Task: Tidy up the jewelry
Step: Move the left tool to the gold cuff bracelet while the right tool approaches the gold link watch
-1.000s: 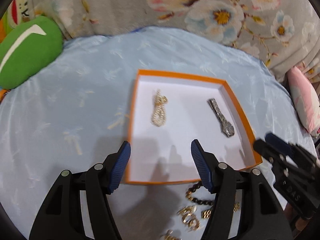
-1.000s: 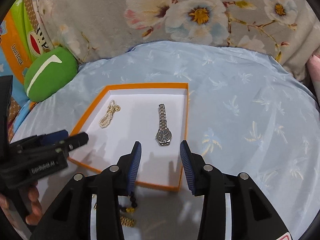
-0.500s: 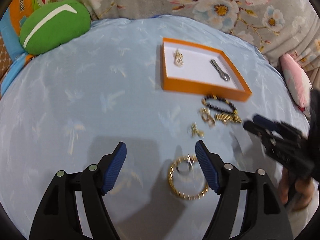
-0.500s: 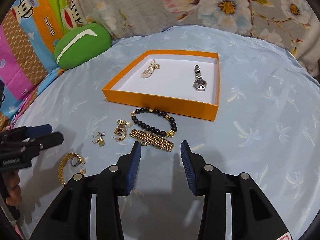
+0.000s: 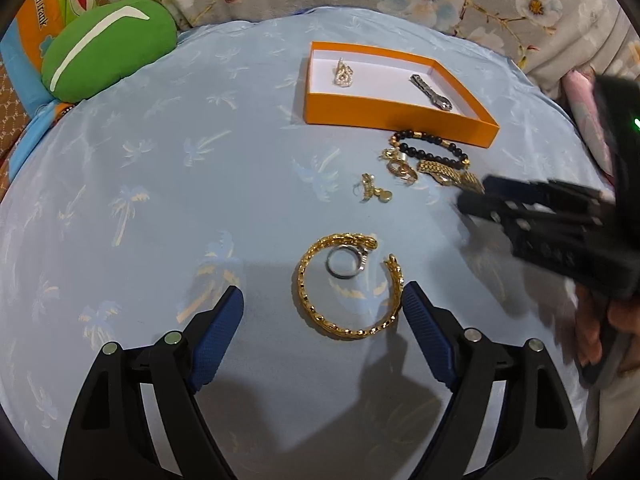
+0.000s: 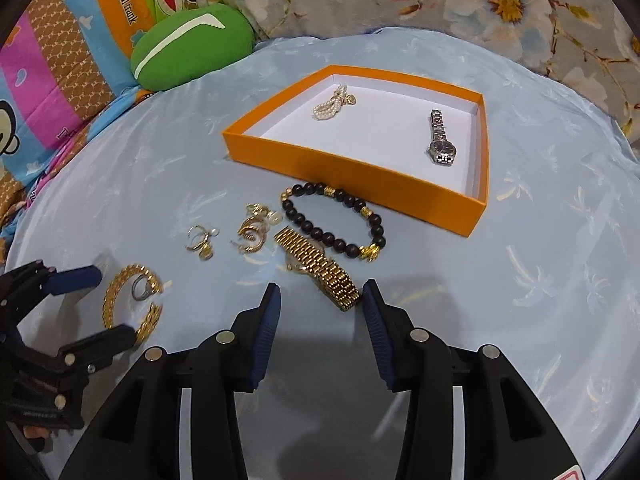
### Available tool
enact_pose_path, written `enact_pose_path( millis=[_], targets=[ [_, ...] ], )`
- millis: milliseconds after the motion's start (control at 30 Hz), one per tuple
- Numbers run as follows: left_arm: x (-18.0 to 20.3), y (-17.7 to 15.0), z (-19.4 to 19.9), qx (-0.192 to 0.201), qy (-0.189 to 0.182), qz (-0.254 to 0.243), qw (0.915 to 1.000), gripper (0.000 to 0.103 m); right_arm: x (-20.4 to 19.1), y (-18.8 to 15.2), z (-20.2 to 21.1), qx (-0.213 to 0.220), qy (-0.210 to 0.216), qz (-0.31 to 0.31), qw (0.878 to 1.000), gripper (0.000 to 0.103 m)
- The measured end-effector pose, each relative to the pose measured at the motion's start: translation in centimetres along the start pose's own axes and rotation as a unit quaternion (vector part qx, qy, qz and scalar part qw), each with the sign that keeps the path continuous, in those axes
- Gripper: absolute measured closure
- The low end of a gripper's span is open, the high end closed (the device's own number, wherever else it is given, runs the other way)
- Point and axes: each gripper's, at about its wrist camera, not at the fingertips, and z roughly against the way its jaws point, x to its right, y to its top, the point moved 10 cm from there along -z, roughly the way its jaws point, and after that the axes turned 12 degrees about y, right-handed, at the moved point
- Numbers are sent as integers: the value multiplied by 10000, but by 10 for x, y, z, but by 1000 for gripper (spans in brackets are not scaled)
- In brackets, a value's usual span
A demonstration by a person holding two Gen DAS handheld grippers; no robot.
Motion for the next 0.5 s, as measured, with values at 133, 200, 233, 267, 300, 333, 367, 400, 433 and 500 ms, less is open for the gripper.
enact_pose_path(
  millis=[133,200,233,267,300,333,367,400,433,500],
  targets=[
    [-16,6,-7,19,87,103,9999,23,-14,-18,10,16,157,-202,9997,72],
    [-20,7,-8,0,46,138,9999,23,-15,-18,13,118,45,-228,9997,72],
    [-21,7,-8,-6,22,142,9999,23,-14,-14,15,203,-18,-243,9995,72],
    [-22,7,-8,1,18,134,9999,23,-12,-9,15,266,-35,-271,9993,71],
    [-22,6,-8,11,5,124,9999,25,-11,-5,14,290,-7,-323,9991,70],
    [-21,6,-7,13,-25,116,9999,25,-10,-1,11,305,37,-381,9988,69],
    [-20,5,-6,12,-55,106,9999,25,-9,3,8,309,72,-415,9986,69],
    [-19,4,-5,28,-80,94,9999,24,-8,7,4,303,83,-433,9986,68],
    [-17,3,-5,43,-94,70,9999,24,-8,10,2,321,43,-394,9987,64],
    [-15,2,-4,78,-106,20,9999,24,-8,15,-3,307,-18,-323,9990,57]
  ],
)
